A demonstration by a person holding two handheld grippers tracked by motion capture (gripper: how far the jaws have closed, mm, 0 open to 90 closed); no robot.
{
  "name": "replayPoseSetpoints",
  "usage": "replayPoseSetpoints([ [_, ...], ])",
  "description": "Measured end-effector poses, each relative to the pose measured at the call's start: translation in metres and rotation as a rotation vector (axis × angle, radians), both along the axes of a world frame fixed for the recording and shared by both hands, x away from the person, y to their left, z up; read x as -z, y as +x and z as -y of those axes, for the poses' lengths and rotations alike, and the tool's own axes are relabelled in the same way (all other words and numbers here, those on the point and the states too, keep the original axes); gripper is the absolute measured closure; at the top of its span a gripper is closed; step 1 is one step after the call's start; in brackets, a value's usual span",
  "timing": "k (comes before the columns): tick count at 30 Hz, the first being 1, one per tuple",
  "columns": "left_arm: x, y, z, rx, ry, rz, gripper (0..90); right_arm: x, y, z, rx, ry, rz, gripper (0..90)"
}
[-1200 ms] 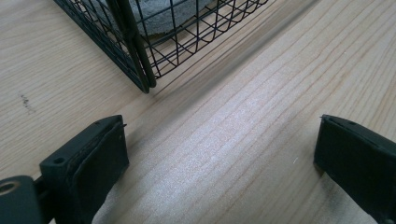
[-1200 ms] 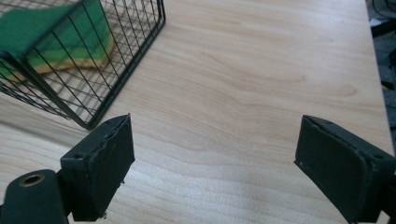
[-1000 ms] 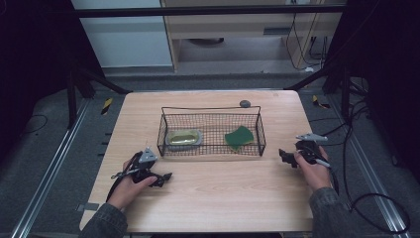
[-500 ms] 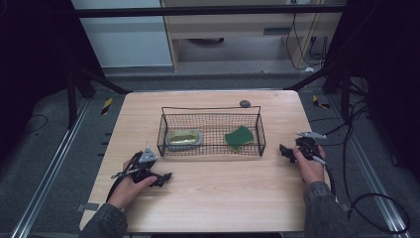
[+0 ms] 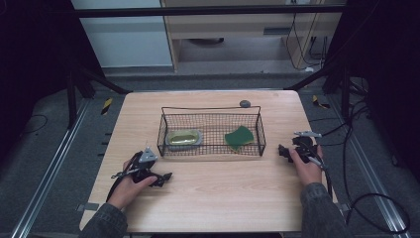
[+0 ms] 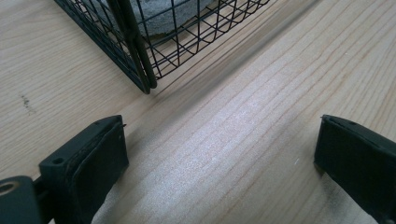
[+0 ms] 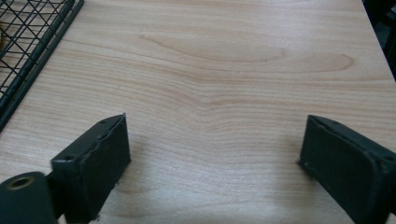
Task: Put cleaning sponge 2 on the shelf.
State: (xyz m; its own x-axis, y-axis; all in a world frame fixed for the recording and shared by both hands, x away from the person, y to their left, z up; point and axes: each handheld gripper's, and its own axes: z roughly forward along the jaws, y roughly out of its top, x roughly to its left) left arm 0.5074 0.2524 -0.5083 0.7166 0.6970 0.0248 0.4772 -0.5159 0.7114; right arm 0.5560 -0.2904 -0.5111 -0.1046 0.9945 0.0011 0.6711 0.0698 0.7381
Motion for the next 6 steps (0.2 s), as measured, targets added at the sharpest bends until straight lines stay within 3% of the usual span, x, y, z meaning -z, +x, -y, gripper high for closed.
replayPoseSetpoints([
  [6,0.0,0.0001,0.0,0.001,-0.001,-0.001,1.3,0.0006,-0.0021,-0.0046,0.082,0.011,-0.025,0.4],
])
